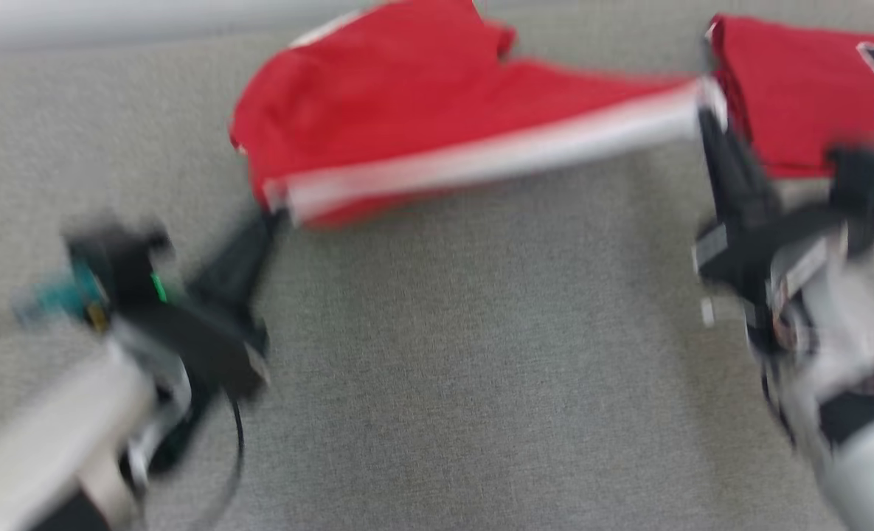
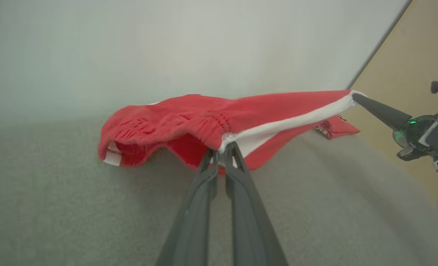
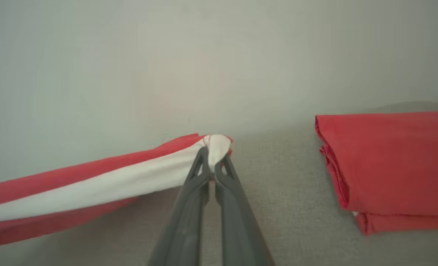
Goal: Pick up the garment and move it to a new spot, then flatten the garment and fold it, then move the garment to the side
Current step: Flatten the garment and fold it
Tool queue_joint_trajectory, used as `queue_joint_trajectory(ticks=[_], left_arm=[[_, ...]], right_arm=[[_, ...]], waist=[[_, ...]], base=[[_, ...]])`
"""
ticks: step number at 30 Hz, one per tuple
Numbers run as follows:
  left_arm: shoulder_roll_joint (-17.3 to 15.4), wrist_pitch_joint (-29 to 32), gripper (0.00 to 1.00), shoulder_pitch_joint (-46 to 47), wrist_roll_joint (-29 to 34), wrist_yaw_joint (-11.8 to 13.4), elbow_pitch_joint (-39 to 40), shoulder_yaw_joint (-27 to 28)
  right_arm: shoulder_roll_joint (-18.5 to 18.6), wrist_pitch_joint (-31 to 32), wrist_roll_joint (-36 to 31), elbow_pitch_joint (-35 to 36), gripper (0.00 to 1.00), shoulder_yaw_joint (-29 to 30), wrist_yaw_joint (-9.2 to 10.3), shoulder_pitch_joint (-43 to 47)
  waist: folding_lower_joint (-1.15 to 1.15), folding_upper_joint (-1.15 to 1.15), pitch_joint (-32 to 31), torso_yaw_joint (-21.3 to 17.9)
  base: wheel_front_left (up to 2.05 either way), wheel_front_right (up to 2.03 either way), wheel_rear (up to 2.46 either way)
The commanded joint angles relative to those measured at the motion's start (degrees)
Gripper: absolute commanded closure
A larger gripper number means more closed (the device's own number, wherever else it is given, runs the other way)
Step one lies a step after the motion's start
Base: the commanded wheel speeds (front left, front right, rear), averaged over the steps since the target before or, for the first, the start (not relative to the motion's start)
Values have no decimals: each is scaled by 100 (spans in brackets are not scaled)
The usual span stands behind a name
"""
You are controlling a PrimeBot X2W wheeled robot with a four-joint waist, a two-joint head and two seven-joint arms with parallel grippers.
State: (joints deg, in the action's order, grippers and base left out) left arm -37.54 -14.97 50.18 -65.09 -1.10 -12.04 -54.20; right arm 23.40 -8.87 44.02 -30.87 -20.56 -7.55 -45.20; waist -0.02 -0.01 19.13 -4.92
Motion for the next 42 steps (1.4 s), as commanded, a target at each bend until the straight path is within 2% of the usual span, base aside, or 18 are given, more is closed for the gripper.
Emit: queue_joint_trajectory(ticks=[1, 6, 11, 14, 17, 25, 29, 33, 42], left_arm=[[-47, -27, 100, -594, 149, 98, 214, 112], [-2, -23, 100, -1686, 370, 189, 529, 467], [32, -24, 100, -2821, 719, 235, 572, 717], [79, -24, 100, -3343, 883, 307, 528, 936], [70, -24, 100, -3951, 1127, 269, 500, 1174], [147, -25, 100, -4806, 1450, 285, 594, 1538], [239, -25, 100, -5059, 1594, 261, 639, 1650], [326, -25, 100, -5083, 1746, 222, 654, 1695], [555, -24, 100, -4635, 2078, 70, 774, 1728]], right_arm=[[71, 35, 88, 271, 100, 184, 16, 682], [29, 161, -24, 850, 100, 612, 17, 1925], [-205, 484, -329, 1548, 100, 1095, 18, 3315], [-427, 747, -496, 1988, 100, 1356, 19, 4072], [-718, 1101, -783, 2601, 100, 1718, 22, 4991], [-1421, 1787, -1247, 3686, 100, 2213, 23, 6424], [-1689, 1982, -1367, 4048, 100, 2278, 22, 6734], [-1759, 2073, -1417, 4201, 100, 2347, 21, 6617], [-1337, 2281, -1604, 4099, 100, 2447, 19, 5673]], waist=[[2, 1, -363, 55], [2, 1, -582, 81], [2, 1, -854, 101], [2, 1, -1019, 112], [2, 1, -1237, 158], [2, 1, -1519, 283], [2, 1, -1549, 341], [2, 1, -1595, 401], [2, 1, -1466, 674]], base=[[0, 0, 0], [0, 0, 0], [0, 0, 0], [0, 0, 0], [0, 0, 0], [0, 0, 0], [0, 0, 0], [0, 0, 0], [0, 0, 0]])
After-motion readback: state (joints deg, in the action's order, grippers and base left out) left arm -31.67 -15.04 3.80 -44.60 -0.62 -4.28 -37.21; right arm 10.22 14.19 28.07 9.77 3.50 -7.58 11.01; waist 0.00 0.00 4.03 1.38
